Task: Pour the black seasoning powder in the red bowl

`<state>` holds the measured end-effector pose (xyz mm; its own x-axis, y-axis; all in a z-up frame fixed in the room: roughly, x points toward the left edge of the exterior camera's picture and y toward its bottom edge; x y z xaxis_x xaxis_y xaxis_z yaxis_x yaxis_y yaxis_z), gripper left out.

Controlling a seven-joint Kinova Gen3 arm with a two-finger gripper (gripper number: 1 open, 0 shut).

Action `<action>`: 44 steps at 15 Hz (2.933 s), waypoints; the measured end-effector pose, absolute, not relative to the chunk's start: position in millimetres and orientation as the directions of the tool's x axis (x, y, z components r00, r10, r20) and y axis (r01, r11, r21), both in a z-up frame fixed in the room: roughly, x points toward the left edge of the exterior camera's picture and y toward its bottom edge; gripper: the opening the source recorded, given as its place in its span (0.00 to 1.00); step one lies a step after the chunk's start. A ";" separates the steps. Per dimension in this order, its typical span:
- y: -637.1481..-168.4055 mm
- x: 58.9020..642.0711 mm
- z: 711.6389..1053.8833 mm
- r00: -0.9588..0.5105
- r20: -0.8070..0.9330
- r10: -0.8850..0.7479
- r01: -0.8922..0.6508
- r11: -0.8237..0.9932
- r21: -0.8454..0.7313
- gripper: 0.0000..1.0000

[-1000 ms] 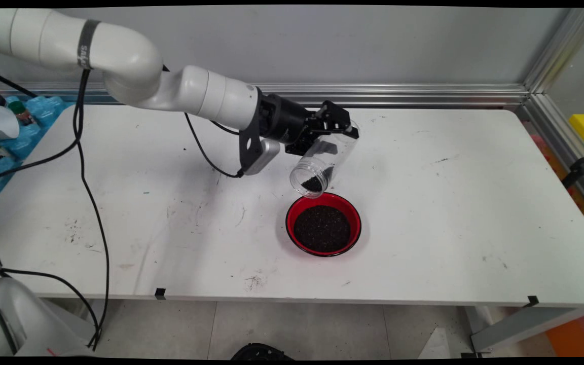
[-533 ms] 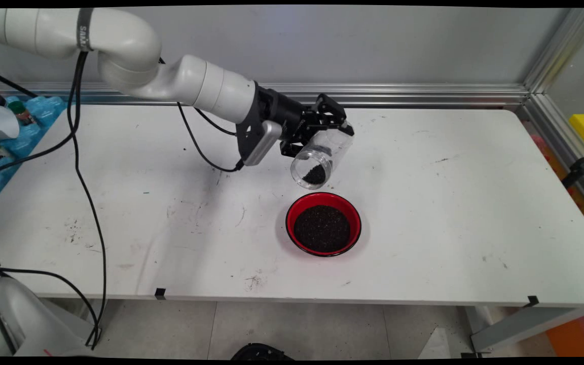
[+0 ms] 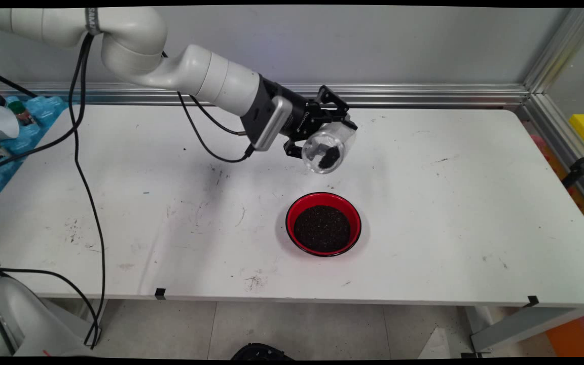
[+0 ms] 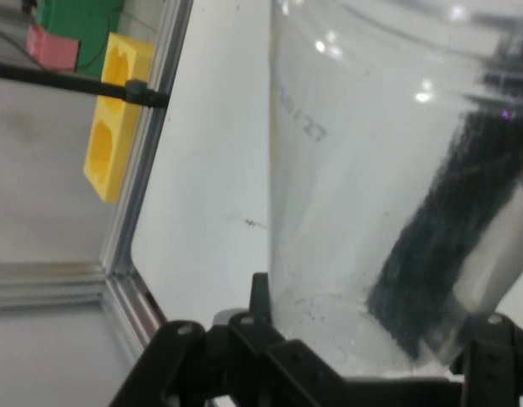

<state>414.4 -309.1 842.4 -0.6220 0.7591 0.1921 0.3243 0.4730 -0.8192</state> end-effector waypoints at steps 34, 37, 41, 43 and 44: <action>-360.5 394.3 864.6 -0.644 0.757 -0.108 -0.355 0.919 -0.171 0.00; -360.5 395.0 858.1 -0.629 0.756 -0.182 -0.398 0.911 -0.112 0.00; -361.3 396.5 850.6 -0.614 0.755 -0.230 -0.424 0.903 -0.070 0.00; -361.8 397.9 845.2 -0.607 0.753 -0.256 -0.437 0.898 -0.047 0.00; -362.0 398.5 842.9 -0.605 0.751 -0.265 -0.441 0.897 -0.039 0.00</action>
